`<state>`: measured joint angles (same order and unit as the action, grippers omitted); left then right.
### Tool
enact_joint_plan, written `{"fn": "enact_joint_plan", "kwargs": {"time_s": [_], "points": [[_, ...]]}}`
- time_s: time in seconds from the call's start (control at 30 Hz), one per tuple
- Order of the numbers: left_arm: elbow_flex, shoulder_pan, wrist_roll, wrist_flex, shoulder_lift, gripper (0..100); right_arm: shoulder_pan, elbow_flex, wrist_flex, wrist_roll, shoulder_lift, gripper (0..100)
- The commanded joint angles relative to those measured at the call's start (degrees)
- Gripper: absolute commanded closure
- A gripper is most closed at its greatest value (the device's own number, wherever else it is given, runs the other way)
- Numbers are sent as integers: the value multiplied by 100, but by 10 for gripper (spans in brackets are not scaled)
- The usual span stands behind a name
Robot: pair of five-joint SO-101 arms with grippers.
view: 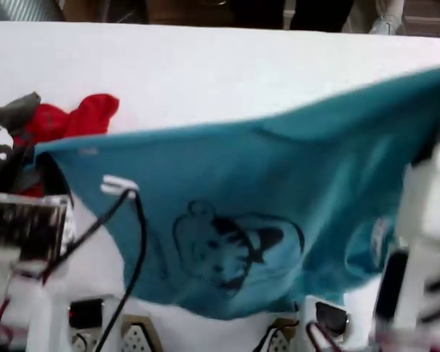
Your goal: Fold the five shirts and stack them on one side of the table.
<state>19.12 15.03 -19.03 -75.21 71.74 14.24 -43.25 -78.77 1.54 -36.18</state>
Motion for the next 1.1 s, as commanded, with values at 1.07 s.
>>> {"fn": "enact_joint_plan", "kwargs": {"time_s": [1.07], "points": [[-2237,-510,-475,2110,-7033,976,-778,2347,2457,62,3960,978]]}}
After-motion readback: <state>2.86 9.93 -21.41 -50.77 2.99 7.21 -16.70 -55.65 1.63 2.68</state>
